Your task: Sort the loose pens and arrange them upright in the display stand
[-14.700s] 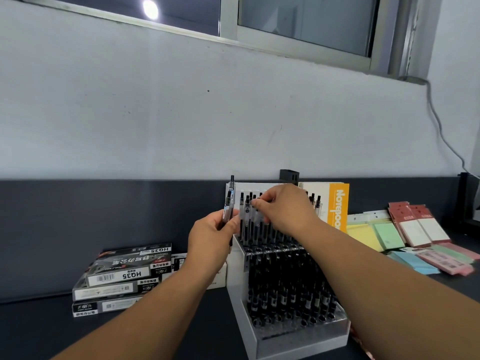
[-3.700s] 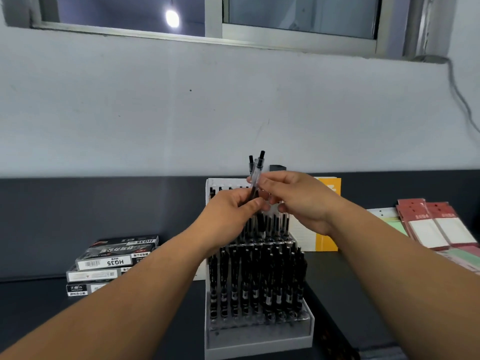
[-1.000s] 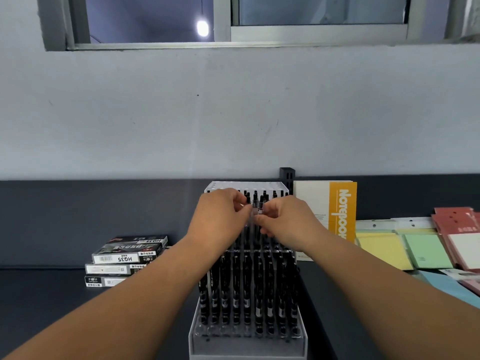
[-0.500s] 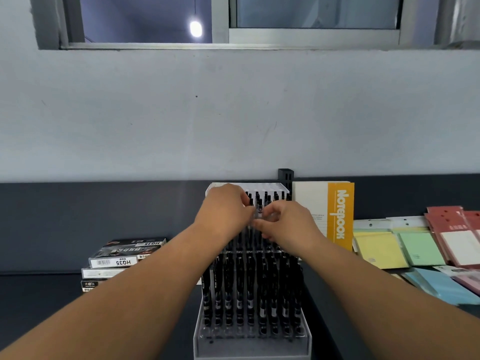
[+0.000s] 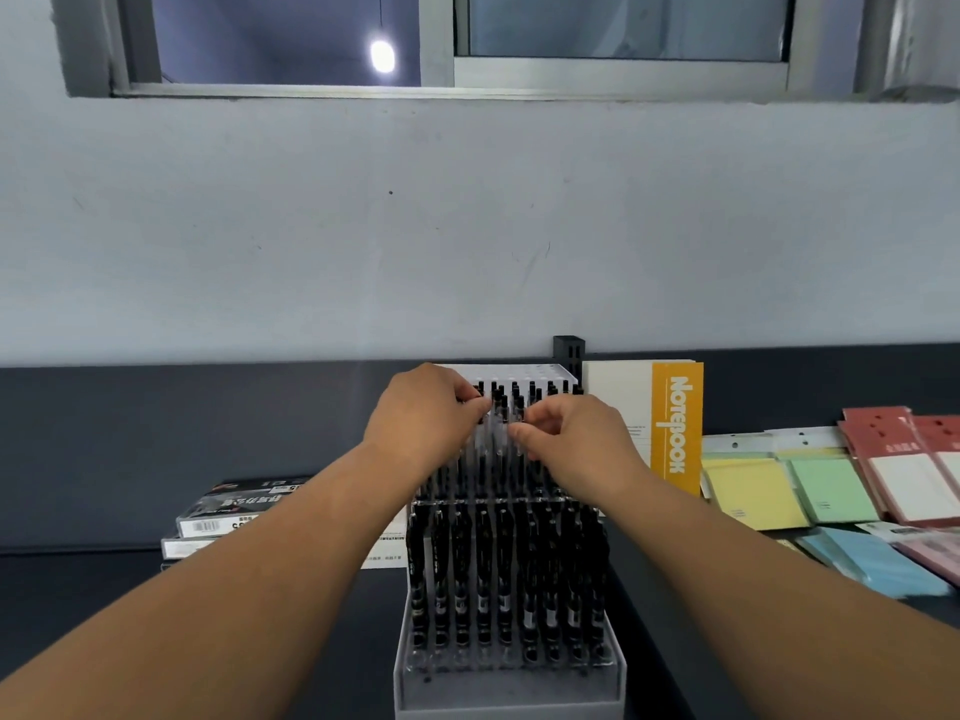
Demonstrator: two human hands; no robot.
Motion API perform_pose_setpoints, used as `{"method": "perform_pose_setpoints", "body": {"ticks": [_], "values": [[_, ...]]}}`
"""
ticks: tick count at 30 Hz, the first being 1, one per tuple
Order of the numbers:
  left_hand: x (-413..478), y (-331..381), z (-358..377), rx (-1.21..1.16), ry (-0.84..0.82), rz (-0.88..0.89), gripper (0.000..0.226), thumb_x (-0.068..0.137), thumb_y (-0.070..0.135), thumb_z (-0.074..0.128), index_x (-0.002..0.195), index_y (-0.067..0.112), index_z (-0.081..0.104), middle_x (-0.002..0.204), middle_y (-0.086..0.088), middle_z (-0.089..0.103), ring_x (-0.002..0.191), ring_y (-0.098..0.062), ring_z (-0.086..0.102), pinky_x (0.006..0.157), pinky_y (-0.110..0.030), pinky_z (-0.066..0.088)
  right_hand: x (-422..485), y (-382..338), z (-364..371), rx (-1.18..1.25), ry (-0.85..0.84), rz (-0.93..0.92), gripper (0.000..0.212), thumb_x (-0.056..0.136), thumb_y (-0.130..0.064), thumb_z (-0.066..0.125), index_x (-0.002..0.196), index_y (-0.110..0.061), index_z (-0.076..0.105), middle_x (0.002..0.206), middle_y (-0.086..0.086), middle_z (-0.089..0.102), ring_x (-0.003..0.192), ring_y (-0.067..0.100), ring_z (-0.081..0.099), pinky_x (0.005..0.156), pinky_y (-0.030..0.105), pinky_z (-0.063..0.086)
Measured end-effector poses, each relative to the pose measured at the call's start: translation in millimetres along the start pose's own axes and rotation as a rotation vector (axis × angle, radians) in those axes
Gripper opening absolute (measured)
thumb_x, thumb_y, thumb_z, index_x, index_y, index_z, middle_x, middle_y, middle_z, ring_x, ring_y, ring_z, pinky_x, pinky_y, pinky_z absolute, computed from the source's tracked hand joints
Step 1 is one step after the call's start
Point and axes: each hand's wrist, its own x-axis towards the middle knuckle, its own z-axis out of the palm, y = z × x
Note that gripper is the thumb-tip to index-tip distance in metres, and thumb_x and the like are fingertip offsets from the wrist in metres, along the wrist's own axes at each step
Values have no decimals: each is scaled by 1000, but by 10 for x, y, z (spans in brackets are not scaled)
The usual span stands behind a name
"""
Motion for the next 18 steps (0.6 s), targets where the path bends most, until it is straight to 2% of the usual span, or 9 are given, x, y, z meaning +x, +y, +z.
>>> {"method": "perform_pose_setpoints", "body": {"ticks": [2, 5, 8, 10, 13, 15, 18], "values": [[2, -6, 9, -9, 7, -10, 17, 90, 39, 60, 87, 25, 69, 62, 4, 68, 56, -10, 65, 71, -32, 58, -5, -1, 11, -6, 11, -6, 29, 87, -43, 66, 105, -21, 68, 89, -9, 69, 83, 4, 63, 65, 10, 40], [-5, -21, 32, -20, 14, -14, 17, 90, 38, 61, 86, 24, 69, 64, 5, 66, 61, -14, 66, 72, -35, 58, -32, 5, 18, 5, 16, -7, 29, 88, -43, 65, 108, -21, 67, 90, -9, 69, 83, 3, 62, 63, 6, 37], [-24, -17, 20, -22, 1, -17, 15, 92, 36, 59, 87, 26, 69, 61, 8, 63, 58, -12, 65, 72, -32, 57, -68, -17, 17, 5, 7, -26, 30, 91, -40, 63, 112, -21, 67, 93, -7, 70, 86, 5, 63, 68, 10, 40], [-39, -7, -1, -35, -12, -20, 14, 93, 34, 57, 86, 28, 67, 58, 8, 63, 52, -11, 64, 68, -26, 55, -80, -26, 12, -3, 5, -39, 30, 91, -39, 62, 113, -20, 68, 95, -6, 71, 89, 6, 63, 75, 15, 43], [-69, 30, -20, -19, -15, -7, 15, 95, 32, 54, 86, 29, 65, 55, 7, 62, 45, -8, 60, 61, -20, 49, -82, -16, -2, -5, -10, -51, 32, 91, -39, 62, 115, -19, 67, 101, -5, 71, 89, 5, 62, 78, 16, 43], [-91, 47, -12, -32, -9, -17, 14, 95, 31, 54, 91, 28, 67, 58, 6, 63, 43, -5, 58, 60, -19, 47, -112, -4, -30, 22, -23, -39, 35, 89, -41, 64, 116, -19, 66, 104, -7, 69, 87, 2, 57, 74, 11, 40], [-167, 41, 15, -98, 56, -42, 14, 95, 35, 54, 101, 30, 66, 63, 8, 64, 47, -5, 58, 58, -19, 45, -195, 7, -87, 54, -2, -46, 39, 87, -46, 64, 118, -23, 62, 96, -14, 62, 85, 0, 56, 65, 5, 34]]}}
